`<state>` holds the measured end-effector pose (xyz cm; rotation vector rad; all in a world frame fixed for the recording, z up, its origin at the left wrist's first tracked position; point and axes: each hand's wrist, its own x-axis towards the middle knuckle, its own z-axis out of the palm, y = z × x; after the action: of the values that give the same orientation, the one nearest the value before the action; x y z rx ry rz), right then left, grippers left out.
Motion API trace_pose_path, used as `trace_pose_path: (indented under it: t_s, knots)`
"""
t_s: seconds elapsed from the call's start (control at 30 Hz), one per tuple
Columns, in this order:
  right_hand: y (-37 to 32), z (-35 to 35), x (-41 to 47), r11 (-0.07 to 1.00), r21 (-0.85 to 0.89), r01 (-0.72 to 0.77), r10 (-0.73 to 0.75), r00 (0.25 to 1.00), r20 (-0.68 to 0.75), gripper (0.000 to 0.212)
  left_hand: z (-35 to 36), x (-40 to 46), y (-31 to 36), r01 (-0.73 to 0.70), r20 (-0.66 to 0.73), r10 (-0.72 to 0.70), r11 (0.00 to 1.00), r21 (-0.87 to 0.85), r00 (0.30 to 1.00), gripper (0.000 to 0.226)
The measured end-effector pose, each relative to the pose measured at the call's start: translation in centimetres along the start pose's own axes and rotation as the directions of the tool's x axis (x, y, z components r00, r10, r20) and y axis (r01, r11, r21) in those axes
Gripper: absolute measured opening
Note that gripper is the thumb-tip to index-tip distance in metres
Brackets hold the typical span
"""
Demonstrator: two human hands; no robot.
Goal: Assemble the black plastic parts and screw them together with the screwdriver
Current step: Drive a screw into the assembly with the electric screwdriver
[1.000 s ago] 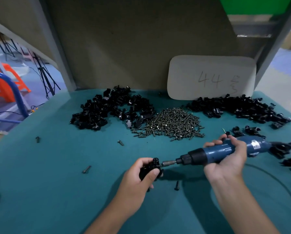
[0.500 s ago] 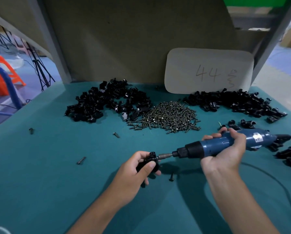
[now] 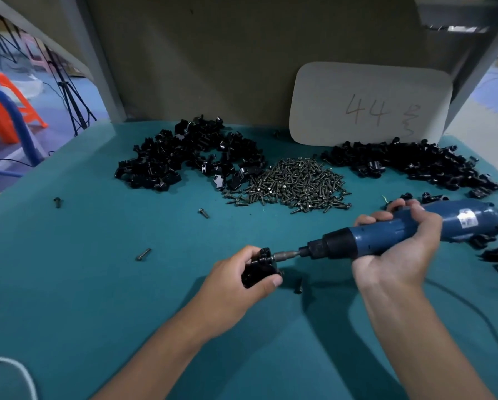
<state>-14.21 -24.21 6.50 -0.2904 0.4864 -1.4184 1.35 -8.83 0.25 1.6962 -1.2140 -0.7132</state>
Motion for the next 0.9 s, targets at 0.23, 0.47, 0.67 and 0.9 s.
trace_pose_path:
  t_s: [0.23,0.47,0.67,0.9]
  knots:
    - [-0.1,0.3,-1.2,0.997,-0.054,0.061,-0.055,0.992,0.112,0.008,0.2,0.1,0.0,0.022,0.015,-0.022,0.999,-0.035,1.0,0.026]
    - [-0.2,0.2,-1.0,0.999,-0.044,0.021,-0.016,0.992,0.126,0.006,0.0,0.0,0.7,-0.048,0.052,0.054,0.992,-0.119,0.997,0.035]
    - [-0.4,0.1,-0.9,0.999,-0.038,-0.011,0.017,0.986,0.163,0.006,0.1,-0.1,0.8,-0.069,0.057,0.074,0.994,-0.087,0.996,0.029]
    - [-0.5,0.8,-1.5,0.998,-0.06,0.022,-0.005,0.964,0.266,0.006,0.0,-0.1,0.6,-0.054,0.083,0.06,0.996,-0.075,0.995,0.028]
